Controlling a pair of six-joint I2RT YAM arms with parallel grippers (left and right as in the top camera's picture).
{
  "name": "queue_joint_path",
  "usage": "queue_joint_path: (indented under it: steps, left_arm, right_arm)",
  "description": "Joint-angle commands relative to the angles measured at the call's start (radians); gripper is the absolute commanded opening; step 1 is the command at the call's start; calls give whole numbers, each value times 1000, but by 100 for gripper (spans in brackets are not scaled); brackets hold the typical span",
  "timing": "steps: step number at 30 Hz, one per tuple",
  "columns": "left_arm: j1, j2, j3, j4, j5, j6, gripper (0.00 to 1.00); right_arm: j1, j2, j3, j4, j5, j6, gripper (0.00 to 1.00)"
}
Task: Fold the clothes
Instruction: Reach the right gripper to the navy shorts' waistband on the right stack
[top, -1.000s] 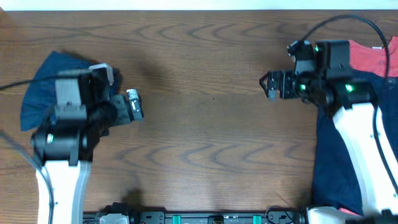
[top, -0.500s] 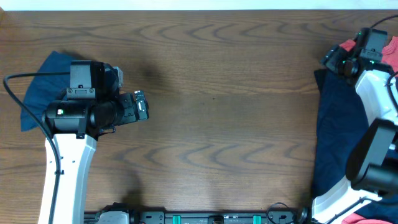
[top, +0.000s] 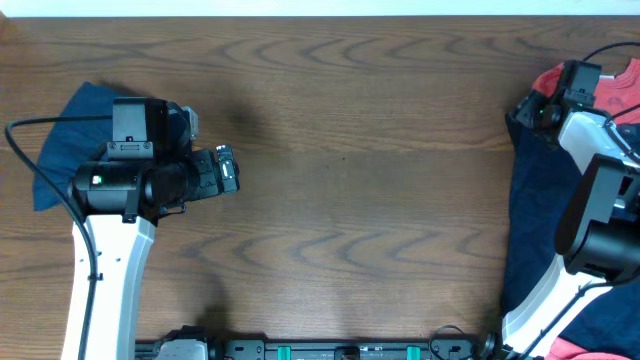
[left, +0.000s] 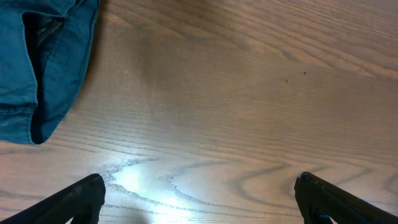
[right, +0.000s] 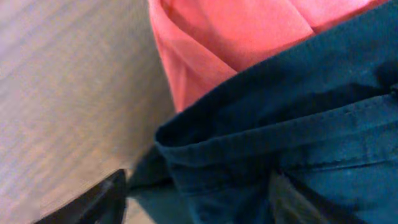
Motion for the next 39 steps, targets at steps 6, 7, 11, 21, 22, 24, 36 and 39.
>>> queue_joint_path:
  steps: [6,7,11,21,22,24,36,39]
  left_arm:
    - [-3,-3,18,6,13,16,98]
    - [-3,-3,18,6,13,16,98]
    - [-3,-3,18,5,13,16,98]
    - [-3,-3,18,6,12,17,98]
    - [-3,-3,18,6,12,17,98]
    - [-3,-3,18,6,12,17,98]
    - [-3,-3,17,25,13,17,98]
    - [-3,-3,17,36,13,17,98]
  right_arm:
    - [10,12,18,-38,153,-74,36]
    - [10,11,18,-43,172,-77,25]
    - [10,-8,20,-49,174,-127,9]
    - [10,-109,20,-14,-49,-275,52]
    - [11,-111,20,-8,-106,-290,58]
    - [14,-108,20,-6,-144,-290,61]
    - [76,0,20,60,169,-246,72]
    - [79,19,20,78,180,-245,72]
